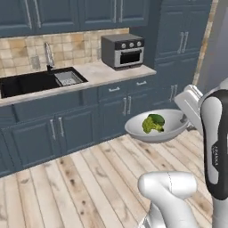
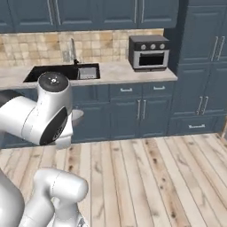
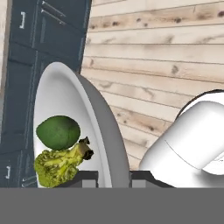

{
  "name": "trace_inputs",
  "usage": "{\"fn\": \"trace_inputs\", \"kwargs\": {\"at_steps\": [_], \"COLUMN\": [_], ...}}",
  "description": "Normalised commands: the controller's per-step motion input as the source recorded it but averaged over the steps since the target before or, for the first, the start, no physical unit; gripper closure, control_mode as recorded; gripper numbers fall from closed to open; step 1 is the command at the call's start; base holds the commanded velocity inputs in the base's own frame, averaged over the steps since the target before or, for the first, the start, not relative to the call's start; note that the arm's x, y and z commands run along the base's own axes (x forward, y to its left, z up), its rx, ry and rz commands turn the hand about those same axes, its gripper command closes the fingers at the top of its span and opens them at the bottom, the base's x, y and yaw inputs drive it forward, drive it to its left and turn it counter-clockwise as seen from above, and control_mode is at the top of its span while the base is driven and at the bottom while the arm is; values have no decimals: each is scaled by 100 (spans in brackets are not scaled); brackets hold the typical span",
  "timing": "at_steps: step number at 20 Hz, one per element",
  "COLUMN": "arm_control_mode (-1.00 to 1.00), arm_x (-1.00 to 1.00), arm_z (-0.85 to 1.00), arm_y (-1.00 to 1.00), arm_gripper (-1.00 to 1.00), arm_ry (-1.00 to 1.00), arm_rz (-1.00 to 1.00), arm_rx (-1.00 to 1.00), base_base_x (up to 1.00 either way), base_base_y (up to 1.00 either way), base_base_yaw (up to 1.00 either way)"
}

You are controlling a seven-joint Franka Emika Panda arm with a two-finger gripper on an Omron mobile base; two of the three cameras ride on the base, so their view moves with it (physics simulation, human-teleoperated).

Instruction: Place the bowl with the avocado and broccoli on the top shelf of the fridge. Place the bowl with the chicken drumstick and fish on the second highest shelf of the fridge.

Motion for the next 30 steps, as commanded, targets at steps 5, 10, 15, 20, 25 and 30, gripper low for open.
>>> {"fn": "trace_inputs", "kwargs": {"at_steps": [5,10,15,20,25,30], "arm_control_mode": [100,100,100,100,100,100], "arm_x": [0,0,0,0,0,0], "arm_z": [0,0,0,0,0,0], "arm_y": [0,0,0,0,0,0], "arm_gripper": [100,100,100,100,100,100], "arm_ry": [0,0,0,0,0,0], "arm_rz": [0,0,0,0,0,0], "arm_rx": [0,0,0,0,0,0], "base_base_x": [47,47,49,57,52,51], "base_base_y": [19,36,20,17,0,0], "base_base_yaw": [-73,-69,-69,-65,-60,-38]}}
